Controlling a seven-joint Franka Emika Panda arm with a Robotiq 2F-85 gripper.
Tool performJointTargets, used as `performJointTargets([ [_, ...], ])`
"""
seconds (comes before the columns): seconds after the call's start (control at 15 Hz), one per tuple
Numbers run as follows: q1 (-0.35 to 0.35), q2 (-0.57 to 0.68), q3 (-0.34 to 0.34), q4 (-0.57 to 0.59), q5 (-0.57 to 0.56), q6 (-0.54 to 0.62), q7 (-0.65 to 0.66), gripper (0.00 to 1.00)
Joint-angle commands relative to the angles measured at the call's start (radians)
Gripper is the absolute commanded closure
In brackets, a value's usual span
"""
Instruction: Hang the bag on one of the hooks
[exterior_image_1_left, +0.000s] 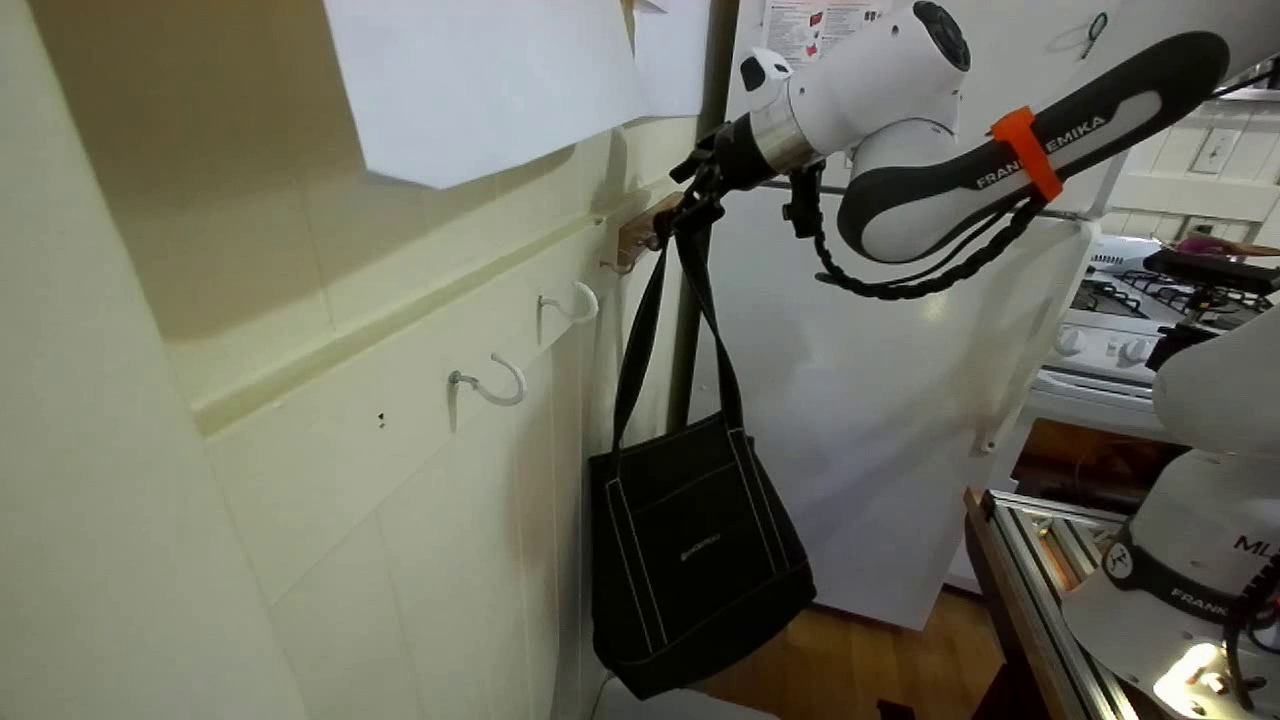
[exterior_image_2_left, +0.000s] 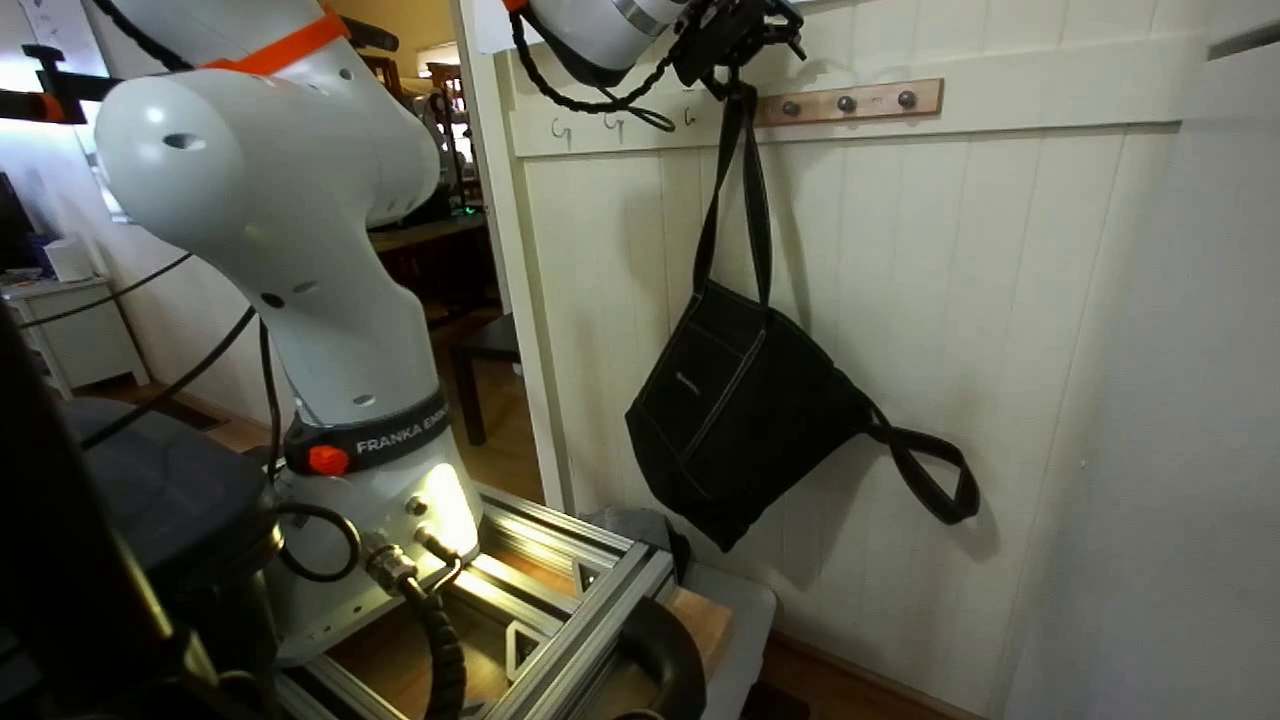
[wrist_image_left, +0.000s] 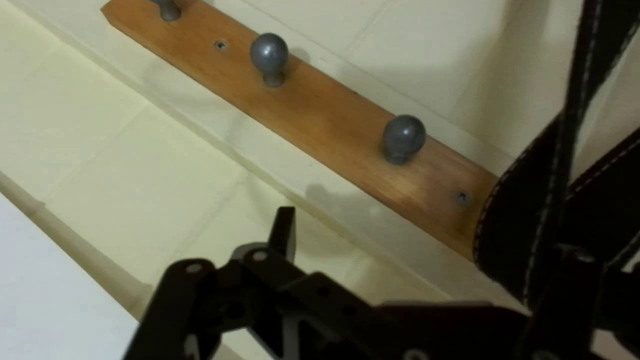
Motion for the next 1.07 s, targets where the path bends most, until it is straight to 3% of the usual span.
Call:
performJointTargets([
  [0.0,0.038,0.017,0.003,0.027,0.020,-0.017,0.013,0.00],
  [0.33,0.174,0.076,-0.084,0.042,0.042,-0.100,-0.029,0.00],
  [0.8,0.073,0.025,-0.026,0.036,-0.010,-0.008,0.006,0.00],
  [1.0,0.046,0.024,-0.011,0.022,-0.023,0.120,-0.016,0.00],
])
